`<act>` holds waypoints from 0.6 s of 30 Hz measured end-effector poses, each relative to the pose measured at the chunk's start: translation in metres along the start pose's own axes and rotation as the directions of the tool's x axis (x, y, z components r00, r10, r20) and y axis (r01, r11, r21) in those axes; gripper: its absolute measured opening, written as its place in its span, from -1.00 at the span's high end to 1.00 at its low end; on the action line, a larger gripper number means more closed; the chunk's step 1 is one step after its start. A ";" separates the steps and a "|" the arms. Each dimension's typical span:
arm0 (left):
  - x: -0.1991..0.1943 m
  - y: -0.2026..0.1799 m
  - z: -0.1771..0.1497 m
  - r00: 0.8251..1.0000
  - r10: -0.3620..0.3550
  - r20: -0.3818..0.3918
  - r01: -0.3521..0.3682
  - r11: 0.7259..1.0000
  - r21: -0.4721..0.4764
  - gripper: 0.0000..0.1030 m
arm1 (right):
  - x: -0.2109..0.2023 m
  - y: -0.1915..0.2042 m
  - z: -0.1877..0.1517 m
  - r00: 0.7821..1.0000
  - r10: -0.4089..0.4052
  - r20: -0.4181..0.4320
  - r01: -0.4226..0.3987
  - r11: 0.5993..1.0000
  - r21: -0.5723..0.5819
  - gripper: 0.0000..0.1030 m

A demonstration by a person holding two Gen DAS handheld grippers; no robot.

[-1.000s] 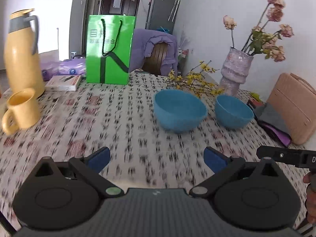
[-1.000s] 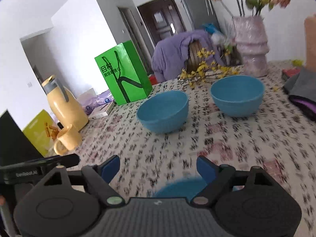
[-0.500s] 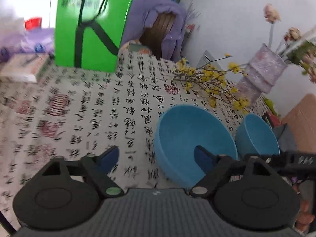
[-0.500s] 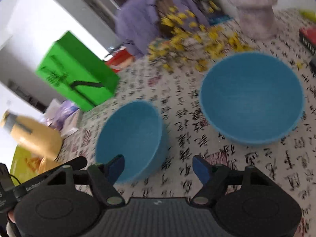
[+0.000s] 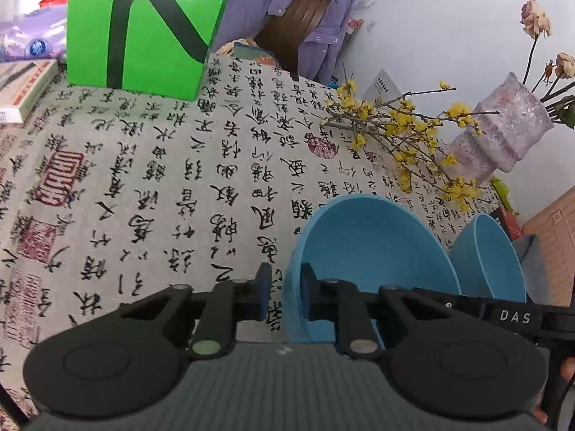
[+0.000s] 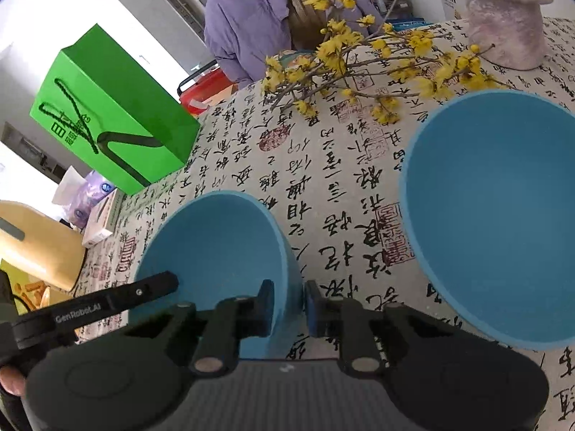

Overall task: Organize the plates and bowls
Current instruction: 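Close the left gripper on the bowl rim while the right gripper also clamps it, then lift the second blue bowl and carry it over the placed bowl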

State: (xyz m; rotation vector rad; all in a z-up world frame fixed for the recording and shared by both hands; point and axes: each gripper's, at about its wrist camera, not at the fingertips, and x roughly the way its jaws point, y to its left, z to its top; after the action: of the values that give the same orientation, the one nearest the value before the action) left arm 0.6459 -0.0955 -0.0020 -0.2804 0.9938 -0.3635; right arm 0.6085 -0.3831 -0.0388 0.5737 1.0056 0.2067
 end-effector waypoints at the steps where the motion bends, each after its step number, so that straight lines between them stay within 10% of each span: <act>1: 0.001 0.000 -0.001 1.000 -0.002 -0.003 0.002 1.000 -0.003 0.70 | 0.000 0.000 0.000 1.000 -0.001 0.002 0.001 1.000 -0.003 0.68; 18: -0.052 -0.022 -0.011 0.999 0.014 0.036 -0.016 0.999 0.037 0.82 | -0.041 0.018 -0.010 0.999 0.023 0.042 -0.021 0.999 -0.045 0.74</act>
State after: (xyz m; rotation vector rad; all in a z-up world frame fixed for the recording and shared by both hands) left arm 0.6073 -0.0939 0.0410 -0.2446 0.9525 -0.3621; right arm 0.5805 -0.3819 -0.0031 0.5461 0.9516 0.2348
